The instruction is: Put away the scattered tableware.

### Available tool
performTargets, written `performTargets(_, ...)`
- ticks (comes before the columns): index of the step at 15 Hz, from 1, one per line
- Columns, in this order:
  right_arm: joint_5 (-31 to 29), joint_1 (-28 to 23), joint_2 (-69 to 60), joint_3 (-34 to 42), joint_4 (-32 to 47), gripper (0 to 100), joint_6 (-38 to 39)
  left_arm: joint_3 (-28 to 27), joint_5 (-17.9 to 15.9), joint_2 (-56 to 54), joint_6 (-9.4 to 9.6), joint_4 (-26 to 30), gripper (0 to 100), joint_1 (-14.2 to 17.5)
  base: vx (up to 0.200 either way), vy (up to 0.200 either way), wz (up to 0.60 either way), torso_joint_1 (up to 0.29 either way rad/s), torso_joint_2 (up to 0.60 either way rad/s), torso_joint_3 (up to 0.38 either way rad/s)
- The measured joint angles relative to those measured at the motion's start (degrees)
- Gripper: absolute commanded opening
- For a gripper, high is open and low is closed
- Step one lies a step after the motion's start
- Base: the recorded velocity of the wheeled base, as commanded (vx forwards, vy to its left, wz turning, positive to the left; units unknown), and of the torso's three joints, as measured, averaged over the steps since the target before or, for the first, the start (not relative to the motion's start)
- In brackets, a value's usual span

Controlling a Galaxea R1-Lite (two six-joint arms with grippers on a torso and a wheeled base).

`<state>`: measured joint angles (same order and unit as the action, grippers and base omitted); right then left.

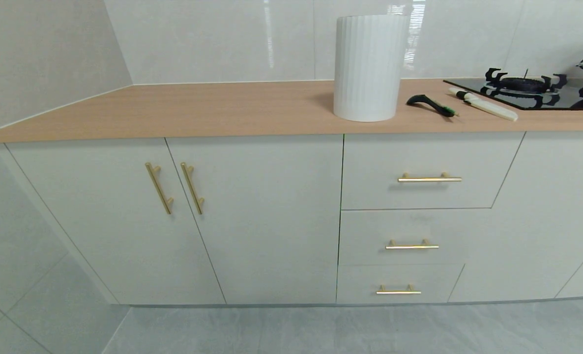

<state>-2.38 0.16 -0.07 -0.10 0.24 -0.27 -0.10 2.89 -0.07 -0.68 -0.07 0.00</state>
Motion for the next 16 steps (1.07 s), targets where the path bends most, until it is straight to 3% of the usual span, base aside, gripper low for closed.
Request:
performTargets(4,0.0,0.0,0.0,0.0,0.0,100,0.0,0.0,0.0,0.0,0.59,0.0,100,0.0,0.150,0.000,0.00,-0.001,0.00,0.004)
performTargets(16,0.9,0.1,0.5,-0.9,0.4,100,-1.7,0.0,0.0,0.0,0.00,0.0,100,0.0,0.000,0.000,0.00,0.000,0.00,0.000)
